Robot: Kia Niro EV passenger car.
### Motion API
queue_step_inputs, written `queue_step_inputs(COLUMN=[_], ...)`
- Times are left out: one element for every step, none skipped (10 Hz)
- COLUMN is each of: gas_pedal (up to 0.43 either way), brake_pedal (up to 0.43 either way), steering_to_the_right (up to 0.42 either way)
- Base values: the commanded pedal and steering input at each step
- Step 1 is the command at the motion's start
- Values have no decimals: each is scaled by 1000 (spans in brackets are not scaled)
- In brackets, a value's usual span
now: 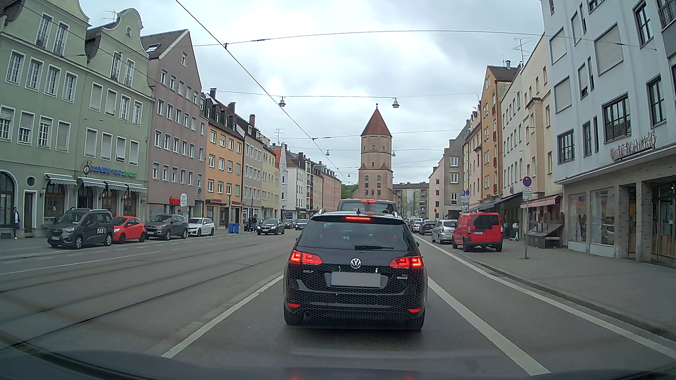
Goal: Follow the waypoints while adhering to traffic rules and regulations
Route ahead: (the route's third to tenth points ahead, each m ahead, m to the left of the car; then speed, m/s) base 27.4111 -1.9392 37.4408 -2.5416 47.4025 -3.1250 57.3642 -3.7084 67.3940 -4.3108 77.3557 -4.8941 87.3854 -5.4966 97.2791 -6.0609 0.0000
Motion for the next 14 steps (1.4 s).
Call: queue_step_inputs(gas_pedal=[0,0,0,0,0,0,0,0,0,0,0,0,0,0], brake_pedal=[207,207,207,207,207,207,207,207,207,207,207,207,207,207], steering_to_the_right=[-4,-4,-4,-4,-4,-4,-4,-4,-4,-4,-4,-4,-4,-4])
